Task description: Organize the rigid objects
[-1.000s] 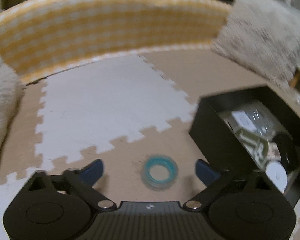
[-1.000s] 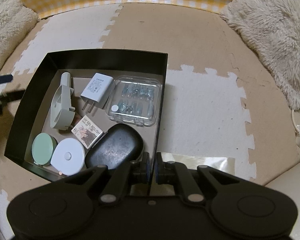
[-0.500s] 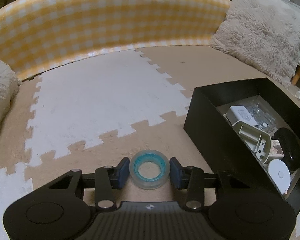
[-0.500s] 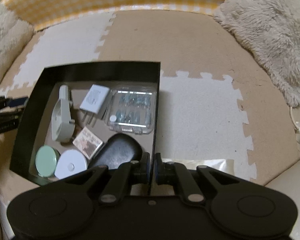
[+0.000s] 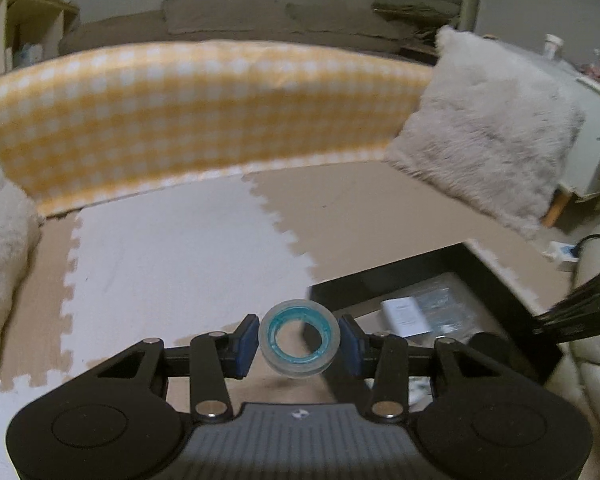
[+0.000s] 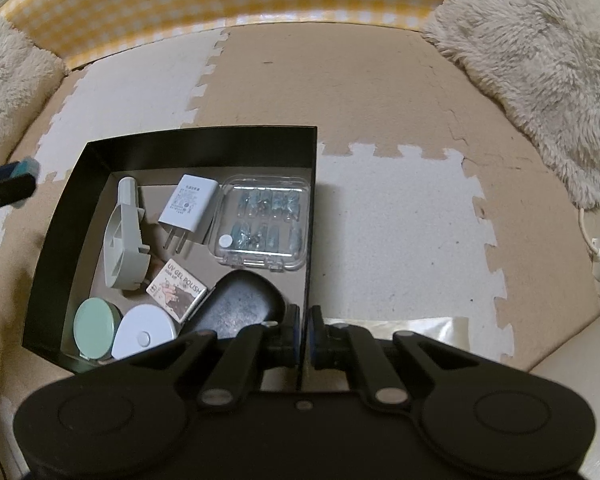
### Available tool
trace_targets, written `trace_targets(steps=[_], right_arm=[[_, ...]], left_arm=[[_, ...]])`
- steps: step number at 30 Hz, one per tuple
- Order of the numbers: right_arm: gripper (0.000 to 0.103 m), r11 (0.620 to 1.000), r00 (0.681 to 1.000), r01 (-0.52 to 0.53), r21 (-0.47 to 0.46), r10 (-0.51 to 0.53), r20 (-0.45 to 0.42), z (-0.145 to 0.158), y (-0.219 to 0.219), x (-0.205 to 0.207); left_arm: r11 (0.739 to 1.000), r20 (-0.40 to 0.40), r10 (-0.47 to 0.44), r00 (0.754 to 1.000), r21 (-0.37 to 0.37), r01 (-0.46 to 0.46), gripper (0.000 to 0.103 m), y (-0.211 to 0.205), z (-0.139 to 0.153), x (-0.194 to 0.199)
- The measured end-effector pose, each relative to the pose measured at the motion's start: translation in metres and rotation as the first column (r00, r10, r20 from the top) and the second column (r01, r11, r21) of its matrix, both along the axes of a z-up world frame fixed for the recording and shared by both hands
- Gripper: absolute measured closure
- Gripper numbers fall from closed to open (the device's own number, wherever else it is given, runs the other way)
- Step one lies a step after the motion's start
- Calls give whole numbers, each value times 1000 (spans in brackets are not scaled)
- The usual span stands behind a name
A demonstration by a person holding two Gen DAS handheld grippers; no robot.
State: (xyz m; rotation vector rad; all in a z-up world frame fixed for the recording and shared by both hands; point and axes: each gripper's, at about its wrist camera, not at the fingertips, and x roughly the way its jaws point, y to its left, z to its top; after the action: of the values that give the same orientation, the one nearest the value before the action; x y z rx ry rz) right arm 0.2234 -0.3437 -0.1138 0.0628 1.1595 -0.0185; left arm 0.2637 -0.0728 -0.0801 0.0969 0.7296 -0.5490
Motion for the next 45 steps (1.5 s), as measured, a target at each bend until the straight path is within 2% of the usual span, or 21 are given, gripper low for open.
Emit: trace_targets(steps=[8, 16, 21, 22, 25, 35, 42, 45], right_arm=[[99, 1000, 1000, 4, 7, -4, 1, 0, -1, 0], [99, 1000, 1000, 2, 11, -3, 1, 0, -2, 0], [99, 1000, 1000, 1, 9, -1, 1, 0, -1, -1], [99, 1000, 1000, 1, 8, -1, 1, 0, -1, -1], [99, 1000, 1000, 0, 7, 0, 0, 0, -1, -1], [99, 1000, 1000, -2, 4, 2, 0, 0, -1, 0], [98, 1000, 1000, -3, 0, 3, 0, 0, 0, 0], [93, 1000, 1000, -18, -7, 18, 3, 2, 2, -2]], left_arm=[[997, -4, -75, 997, 24, 75, 58, -29, 12, -32], [988, -22, -130, 991, 79, 131, 58, -57, -6, -49], [985, -18, -128, 992, 114, 130, 58, -61, -17, -48], [985, -14, -122, 992, 118, 123, 54, -61, -18, -48], [987, 8, -98, 995, 131, 96, 18, -60, -17, -48], [983, -49, -100, 994, 150, 107, 8, -62, -19, -46], [989, -73, -67, 995, 127, 76, 2, -60, -17, -46], [992, -91, -37, 995, 119, 48, 0, -55, -15, -48]])
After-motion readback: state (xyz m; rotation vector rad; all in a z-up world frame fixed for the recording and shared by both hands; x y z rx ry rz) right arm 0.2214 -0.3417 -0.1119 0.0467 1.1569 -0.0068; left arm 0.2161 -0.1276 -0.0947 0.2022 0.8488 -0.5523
